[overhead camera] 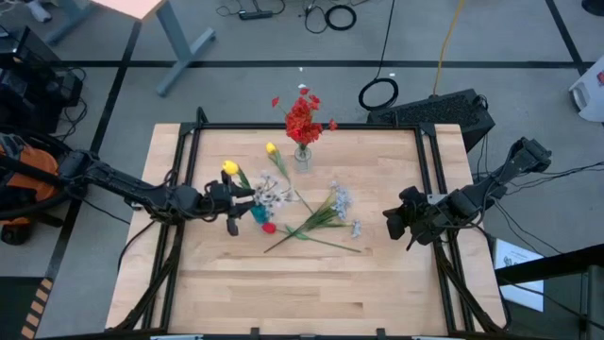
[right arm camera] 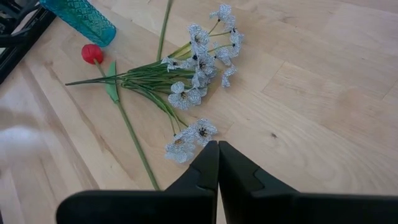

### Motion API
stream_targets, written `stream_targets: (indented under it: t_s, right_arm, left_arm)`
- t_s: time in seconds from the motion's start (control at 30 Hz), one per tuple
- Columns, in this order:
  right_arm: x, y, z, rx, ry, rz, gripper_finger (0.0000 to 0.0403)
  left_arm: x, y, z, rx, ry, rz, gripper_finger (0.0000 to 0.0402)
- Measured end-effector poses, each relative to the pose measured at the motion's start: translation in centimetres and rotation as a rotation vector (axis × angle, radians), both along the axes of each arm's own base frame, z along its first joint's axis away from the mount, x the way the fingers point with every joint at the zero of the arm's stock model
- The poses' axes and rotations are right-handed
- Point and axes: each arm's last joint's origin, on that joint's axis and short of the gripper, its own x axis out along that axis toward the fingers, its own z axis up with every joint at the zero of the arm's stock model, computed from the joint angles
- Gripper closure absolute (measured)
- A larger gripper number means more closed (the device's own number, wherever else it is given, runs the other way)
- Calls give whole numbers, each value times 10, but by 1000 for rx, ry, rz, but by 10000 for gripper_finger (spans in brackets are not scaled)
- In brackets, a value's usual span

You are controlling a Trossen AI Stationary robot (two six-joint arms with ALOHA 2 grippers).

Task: Sort flowers into vase by color
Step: Put the bottom white flowers into the blue vase

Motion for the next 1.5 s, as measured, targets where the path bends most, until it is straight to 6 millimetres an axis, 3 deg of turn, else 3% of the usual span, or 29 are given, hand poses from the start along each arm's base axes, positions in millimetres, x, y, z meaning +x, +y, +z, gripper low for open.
stream_targets:
  t_s: [0.4, 0.7, 1.0, 1.2, 1.5]
  right_arm:
    - [0, 0, 0, 0, 0, 0, 403]
    - [0, 0, 0, -6, 2, 5, 403]
    - [0, 0, 0, -7, 1, 4, 403]
    - [0, 0, 0, -8, 1, 4, 403]
    - [0, 0, 0, -20, 6, 16, 403]
  left_arm:
    - [-5, 2, 7, -69, -44, 28, 276]
    - [-6, 2, 27, -87, 192, 42, 276]
    - [-9, 3, 57, -65, 294, 47, 276]
    - [-17, 5, 64, -172, 401, 74, 276]
    - [-19, 4, 75, -250, 405, 44, 276]
